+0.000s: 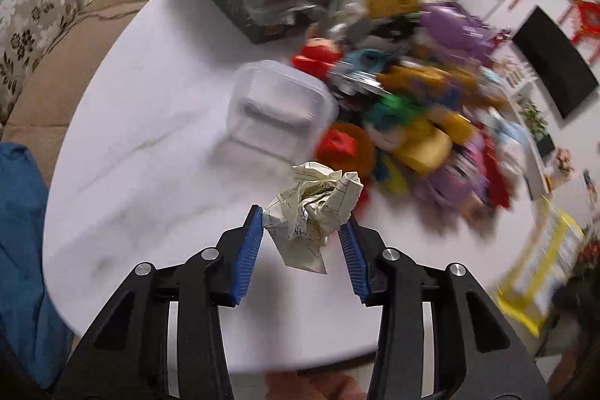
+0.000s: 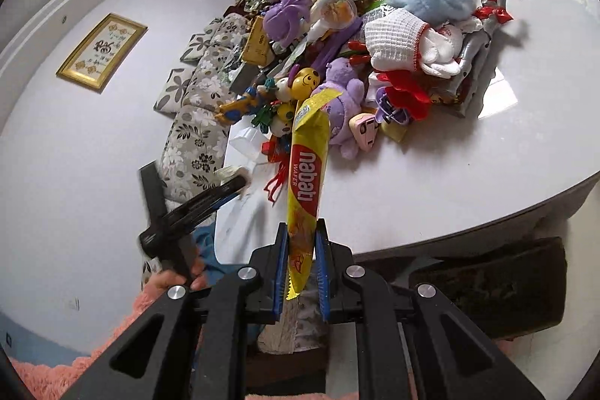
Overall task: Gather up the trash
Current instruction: 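Lower both tools into the cardboard box and release paper and wafer packet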
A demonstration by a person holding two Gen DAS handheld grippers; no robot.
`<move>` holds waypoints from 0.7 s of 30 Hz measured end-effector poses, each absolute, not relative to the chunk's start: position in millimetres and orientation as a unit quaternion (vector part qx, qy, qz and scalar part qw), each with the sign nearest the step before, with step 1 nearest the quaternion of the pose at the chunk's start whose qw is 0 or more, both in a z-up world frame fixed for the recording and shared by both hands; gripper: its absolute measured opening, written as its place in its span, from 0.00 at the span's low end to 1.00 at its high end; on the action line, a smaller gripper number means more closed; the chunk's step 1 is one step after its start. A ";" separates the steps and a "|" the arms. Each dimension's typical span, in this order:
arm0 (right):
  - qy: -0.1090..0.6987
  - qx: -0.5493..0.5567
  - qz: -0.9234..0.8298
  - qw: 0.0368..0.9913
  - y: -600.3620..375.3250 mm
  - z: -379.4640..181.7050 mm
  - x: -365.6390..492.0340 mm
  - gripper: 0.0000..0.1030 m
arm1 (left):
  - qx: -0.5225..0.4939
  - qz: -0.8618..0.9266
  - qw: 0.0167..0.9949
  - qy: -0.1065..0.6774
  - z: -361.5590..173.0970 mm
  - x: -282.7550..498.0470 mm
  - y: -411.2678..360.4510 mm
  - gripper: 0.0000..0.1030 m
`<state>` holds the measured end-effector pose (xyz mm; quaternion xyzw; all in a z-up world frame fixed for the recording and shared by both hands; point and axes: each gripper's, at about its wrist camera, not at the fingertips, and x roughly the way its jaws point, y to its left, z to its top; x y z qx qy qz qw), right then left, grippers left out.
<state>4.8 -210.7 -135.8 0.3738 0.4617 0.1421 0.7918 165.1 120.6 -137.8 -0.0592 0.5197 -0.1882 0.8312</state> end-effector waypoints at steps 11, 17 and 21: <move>0.562 0.257 0.107 0.779 -225.2 -179.1 -48.7 0.13 | 0.008 -0.294 0.747 0.596 -200.1 3.5 66.9 0.40; 0.625 0.261 0.077 0.731 -239.3 -256.3 -79.1 0.13 | 0.030 -0.290 0.688 0.665 -286.4 -39.1 18.9 0.40; 0.674 0.227 0.045 0.701 -246.2 -331.3 -84.3 0.13 | 0.035 -0.263 0.643 0.718 -368.0 -47.3 -8.7 0.41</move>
